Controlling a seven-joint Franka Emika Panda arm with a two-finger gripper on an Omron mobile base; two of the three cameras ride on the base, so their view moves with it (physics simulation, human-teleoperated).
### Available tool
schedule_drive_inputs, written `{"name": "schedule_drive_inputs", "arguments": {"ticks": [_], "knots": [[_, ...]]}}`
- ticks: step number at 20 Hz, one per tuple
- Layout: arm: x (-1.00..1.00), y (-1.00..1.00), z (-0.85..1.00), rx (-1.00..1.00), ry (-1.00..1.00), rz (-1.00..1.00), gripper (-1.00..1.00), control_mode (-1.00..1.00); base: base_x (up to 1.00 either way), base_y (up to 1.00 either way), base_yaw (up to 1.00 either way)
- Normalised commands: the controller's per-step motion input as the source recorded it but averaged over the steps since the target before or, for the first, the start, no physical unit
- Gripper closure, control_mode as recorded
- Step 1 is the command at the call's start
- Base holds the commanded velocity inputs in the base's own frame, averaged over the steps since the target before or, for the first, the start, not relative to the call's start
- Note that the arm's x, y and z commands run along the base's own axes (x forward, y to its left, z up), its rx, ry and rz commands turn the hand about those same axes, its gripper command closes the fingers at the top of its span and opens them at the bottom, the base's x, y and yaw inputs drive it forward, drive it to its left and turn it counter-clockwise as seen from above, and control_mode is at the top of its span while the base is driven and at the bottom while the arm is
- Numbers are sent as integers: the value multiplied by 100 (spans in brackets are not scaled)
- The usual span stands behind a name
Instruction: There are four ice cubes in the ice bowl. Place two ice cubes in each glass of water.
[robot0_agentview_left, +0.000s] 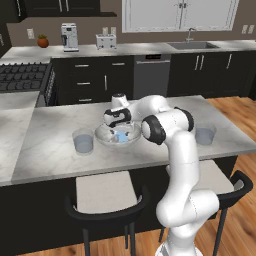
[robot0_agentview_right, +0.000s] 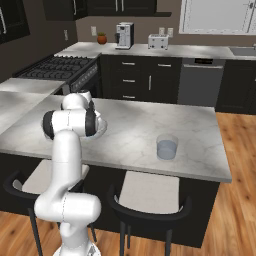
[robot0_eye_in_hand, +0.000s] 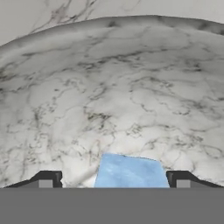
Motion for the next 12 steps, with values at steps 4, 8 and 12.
{"name": "schedule_drive_inputs", "arguments": {"ticks": [4, 8, 12], "knots": [[-33, 3, -23, 0, 0, -6, -100, -100, 0, 0, 0], [-24, 13, -24, 0, 0, -9, 100, -100, 0, 0, 0], [0, 1, -29, 0, 0, -10, 100, -100, 0, 0, 0]]}}
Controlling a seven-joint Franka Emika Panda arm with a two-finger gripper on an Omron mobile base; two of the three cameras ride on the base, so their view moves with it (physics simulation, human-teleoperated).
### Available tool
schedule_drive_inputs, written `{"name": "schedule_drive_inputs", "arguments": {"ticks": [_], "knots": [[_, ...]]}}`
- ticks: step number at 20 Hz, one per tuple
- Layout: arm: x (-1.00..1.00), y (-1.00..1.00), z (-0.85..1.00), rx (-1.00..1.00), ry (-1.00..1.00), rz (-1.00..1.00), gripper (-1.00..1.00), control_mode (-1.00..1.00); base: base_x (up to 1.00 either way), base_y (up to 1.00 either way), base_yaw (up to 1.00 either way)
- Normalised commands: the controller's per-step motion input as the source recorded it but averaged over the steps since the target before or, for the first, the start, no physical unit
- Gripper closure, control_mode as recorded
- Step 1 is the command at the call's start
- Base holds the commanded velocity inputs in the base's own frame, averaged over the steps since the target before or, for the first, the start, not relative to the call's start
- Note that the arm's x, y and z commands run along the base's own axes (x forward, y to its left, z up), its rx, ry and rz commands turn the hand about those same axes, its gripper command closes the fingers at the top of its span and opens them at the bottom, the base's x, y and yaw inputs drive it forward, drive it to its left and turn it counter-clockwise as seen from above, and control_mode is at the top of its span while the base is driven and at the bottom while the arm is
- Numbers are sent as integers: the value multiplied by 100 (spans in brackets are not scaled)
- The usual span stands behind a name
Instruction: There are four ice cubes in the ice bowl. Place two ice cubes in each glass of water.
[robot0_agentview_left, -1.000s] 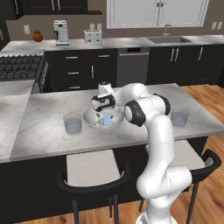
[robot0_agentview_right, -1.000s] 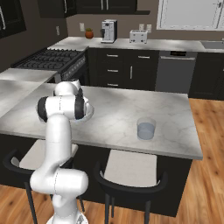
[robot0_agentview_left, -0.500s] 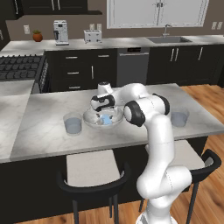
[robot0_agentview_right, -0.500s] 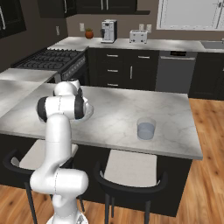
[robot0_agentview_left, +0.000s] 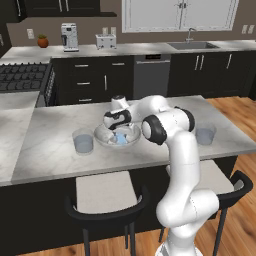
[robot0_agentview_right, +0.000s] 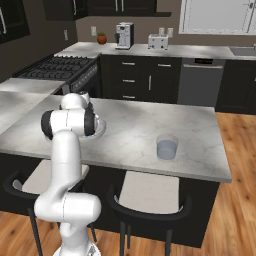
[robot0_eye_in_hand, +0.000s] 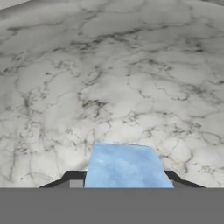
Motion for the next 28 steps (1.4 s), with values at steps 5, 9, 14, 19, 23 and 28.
{"name": "schedule_drive_inputs", "arguments": {"ticks": [5, 9, 14, 19, 23, 28], "knots": [[-7, 0, -2, 6, -7, -8, 100, -100, 0, 0, 0], [-46, 0, 74, 26, -19, -1, 100, -100, 0, 0, 0], [-77, -5, 65, 20, -1, 12, 100, -100, 0, 0, 0], [-87, -8, 63, 6, 0, 24, 100, -100, 0, 0, 0], [-50, 18, 95, 0, 6, 22, 100, -100, 0, 0, 0], [-7, 38, 70, 0, 0, 24, 100, -100, 0, 0, 0]]}}
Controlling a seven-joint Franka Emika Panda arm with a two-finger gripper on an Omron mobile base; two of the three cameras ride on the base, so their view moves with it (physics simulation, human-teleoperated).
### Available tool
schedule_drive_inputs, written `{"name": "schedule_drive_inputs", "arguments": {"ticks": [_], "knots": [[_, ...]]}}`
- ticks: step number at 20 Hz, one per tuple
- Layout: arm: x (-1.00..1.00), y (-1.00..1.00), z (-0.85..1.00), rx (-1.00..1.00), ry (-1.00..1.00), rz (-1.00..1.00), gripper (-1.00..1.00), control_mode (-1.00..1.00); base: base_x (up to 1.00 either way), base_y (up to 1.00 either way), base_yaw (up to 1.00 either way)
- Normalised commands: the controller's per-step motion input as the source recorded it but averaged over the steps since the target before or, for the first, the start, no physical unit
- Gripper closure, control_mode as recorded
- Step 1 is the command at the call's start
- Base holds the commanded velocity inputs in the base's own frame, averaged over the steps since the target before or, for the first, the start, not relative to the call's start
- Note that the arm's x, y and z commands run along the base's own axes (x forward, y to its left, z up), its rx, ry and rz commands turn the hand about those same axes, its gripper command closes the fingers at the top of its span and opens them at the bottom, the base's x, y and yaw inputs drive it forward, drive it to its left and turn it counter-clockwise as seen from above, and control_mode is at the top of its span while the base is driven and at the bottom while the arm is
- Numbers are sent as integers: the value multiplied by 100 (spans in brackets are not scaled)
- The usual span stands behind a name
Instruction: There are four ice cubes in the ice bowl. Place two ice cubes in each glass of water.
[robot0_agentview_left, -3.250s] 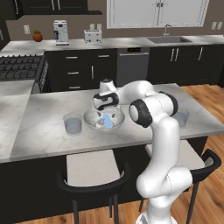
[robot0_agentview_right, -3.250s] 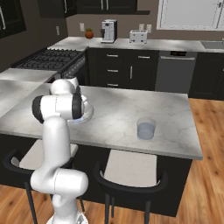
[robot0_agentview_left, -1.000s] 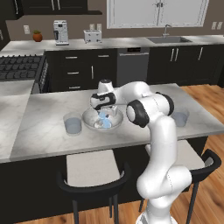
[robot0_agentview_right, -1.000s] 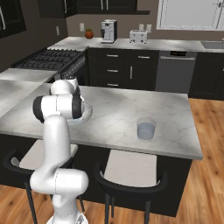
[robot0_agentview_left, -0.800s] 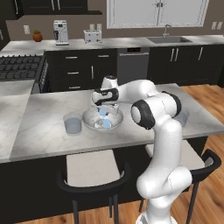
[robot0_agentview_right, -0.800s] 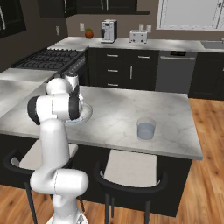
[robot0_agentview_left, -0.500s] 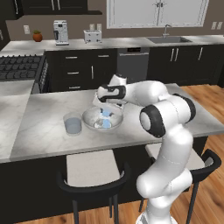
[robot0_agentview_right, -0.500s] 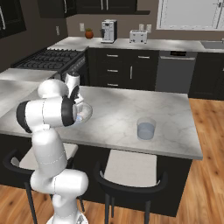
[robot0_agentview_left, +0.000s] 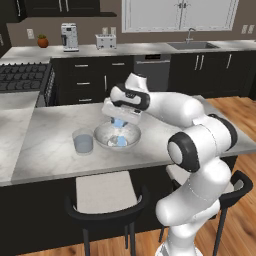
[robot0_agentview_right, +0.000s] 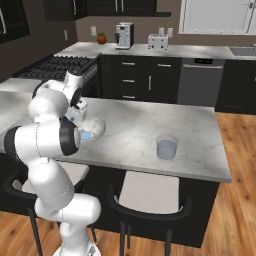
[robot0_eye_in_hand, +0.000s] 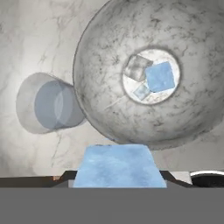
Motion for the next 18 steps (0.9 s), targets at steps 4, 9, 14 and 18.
{"name": "schedule_drive_inputs", "arguments": {"ticks": [4, 9, 14, 18], "knots": [[0, 39, 26, 0, 1, 15, 100, -100, 0, 0, 0], [0, 50, -12, -14, 0, 4, 100, -100, 0, 0, 0], [0, 48, -13, -15, -7, 5, 100, -100, 0, 0, 0], [1, 44, -4, -8, -9, 5, 100, -100, 0, 0, 0]]}}
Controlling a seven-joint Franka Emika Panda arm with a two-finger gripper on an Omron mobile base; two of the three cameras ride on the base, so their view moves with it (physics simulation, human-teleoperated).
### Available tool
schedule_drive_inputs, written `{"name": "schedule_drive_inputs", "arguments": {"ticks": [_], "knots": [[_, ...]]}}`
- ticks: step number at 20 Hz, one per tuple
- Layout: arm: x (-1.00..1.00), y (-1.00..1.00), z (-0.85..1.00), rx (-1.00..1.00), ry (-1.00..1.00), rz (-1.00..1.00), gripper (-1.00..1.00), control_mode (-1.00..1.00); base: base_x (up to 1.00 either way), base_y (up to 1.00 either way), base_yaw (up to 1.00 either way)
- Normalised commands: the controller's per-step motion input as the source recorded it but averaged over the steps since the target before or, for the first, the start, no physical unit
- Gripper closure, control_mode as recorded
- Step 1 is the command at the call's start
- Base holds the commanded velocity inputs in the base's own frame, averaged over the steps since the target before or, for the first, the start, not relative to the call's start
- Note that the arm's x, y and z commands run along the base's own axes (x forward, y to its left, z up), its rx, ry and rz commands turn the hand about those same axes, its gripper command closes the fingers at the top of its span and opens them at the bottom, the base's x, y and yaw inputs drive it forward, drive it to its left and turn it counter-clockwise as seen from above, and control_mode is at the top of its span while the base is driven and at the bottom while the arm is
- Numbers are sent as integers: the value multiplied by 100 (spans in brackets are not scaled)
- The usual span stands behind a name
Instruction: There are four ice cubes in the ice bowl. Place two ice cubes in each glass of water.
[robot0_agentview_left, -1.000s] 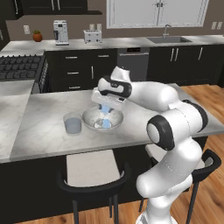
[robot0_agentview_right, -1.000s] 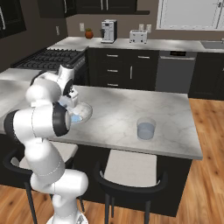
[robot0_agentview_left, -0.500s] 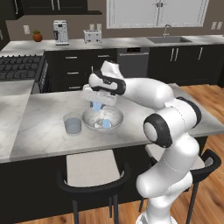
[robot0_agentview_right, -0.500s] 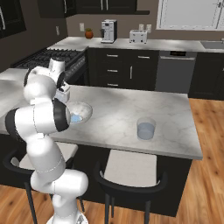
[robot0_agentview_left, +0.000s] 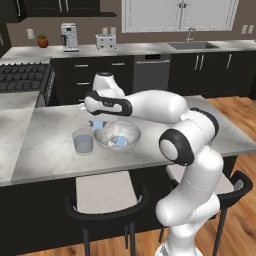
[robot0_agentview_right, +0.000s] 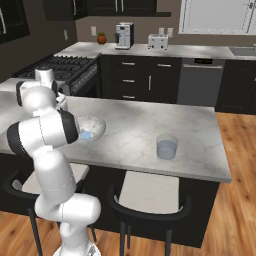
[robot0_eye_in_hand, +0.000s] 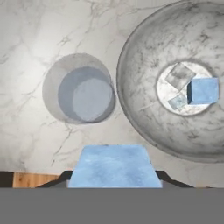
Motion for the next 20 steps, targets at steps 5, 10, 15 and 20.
{"name": "schedule_drive_inputs", "arguments": {"ticks": [5, 10, 15, 20], "knots": [[11, 37, -21, -11, -1, 2, 100, -100, 0, 0, 0], [34, 20, -2, -2, 0, 0, 100, -100, 0, 0, 0], [45, 6, -19, -2, 4, 0, 100, -100, 0, 0, 0], [37, 10, -24, -4, 6, 0, 100, -100, 0, 0, 0]]}}
